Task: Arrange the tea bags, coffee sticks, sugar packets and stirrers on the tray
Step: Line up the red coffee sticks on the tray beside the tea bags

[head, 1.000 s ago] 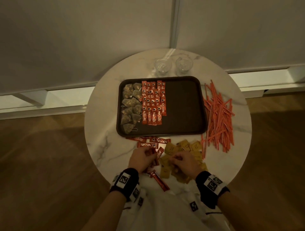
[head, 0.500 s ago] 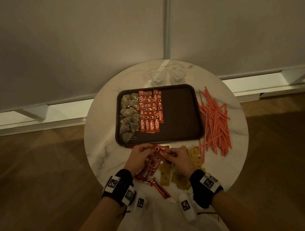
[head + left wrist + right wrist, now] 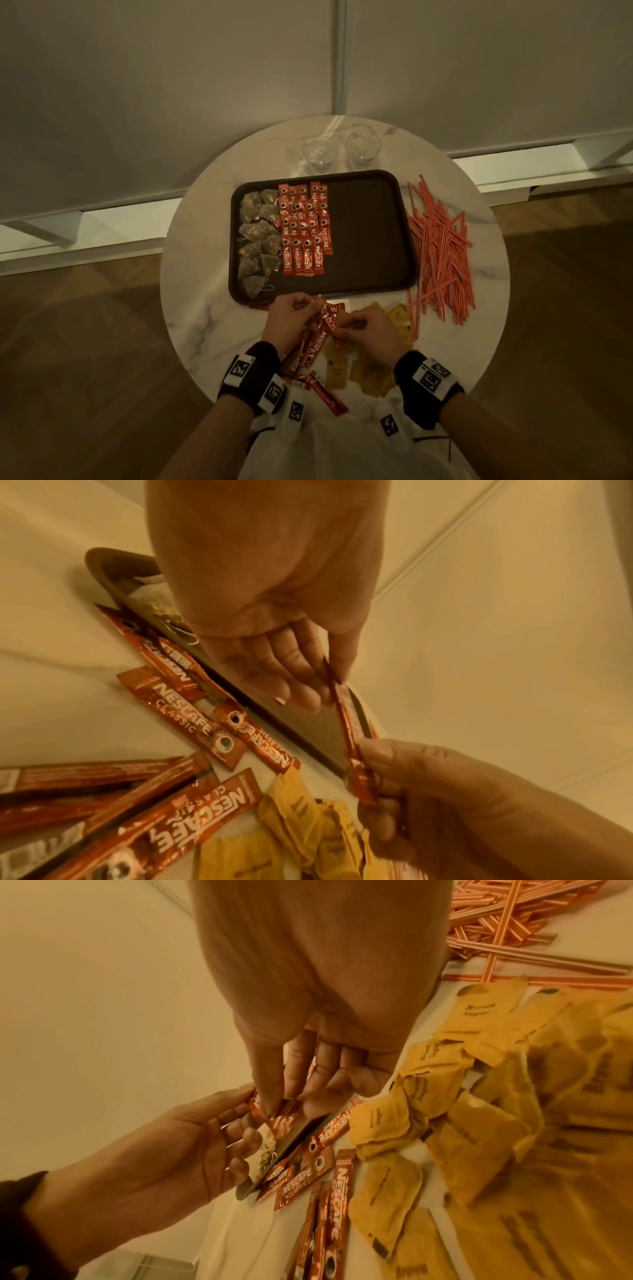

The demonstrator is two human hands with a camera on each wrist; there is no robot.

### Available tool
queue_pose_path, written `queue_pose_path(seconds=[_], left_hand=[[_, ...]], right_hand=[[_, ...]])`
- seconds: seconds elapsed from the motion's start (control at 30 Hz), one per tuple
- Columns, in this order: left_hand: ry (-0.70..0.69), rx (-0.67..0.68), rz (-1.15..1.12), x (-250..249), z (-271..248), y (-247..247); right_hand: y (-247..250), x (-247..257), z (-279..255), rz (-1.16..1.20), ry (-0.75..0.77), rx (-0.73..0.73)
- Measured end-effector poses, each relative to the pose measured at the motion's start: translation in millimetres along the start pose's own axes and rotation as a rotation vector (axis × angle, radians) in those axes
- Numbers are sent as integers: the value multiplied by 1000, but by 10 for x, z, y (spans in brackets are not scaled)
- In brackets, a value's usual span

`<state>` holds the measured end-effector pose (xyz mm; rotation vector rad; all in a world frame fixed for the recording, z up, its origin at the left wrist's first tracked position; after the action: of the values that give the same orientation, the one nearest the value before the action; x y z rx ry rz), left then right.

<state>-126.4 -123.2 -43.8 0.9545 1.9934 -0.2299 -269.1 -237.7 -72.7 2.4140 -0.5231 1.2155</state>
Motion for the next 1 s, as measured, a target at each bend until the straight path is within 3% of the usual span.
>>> queue_pose_path(seconds=[0.07, 0.2, 0.33, 0.47, 0.67, 1.0], left_hand=[[-31, -51, 15, -2, 51, -3], [-240, -132, 382, 50, 204, 7], [-449, 21, 838, 139, 327, -50], [-484, 164, 1124, 288, 367, -132], [-473, 164, 1173, 369, 390, -184], [-487, 158, 1152, 410, 375, -180]], right_hand=[[35, 37, 64, -9, -3, -13], [187, 120, 328, -66, -22, -152], [302, 239, 672, -87, -17, -247], [306, 296, 1041, -206, -40, -269], [194, 346, 1417, -341, -44, -228], [159, 395, 1573, -427, -78, -179]])
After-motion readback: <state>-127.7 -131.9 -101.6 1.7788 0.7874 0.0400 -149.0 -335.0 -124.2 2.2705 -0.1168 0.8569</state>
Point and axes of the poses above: each hand's wrist, its own z-axis towards the middle knuckle, its own y-axis out of the back of the hand, x = y × z, the point moved 1 cm from there along z, towards the middle knuckle, and after that the axes turned 5 degrees about -x, right-handed, at the moved point
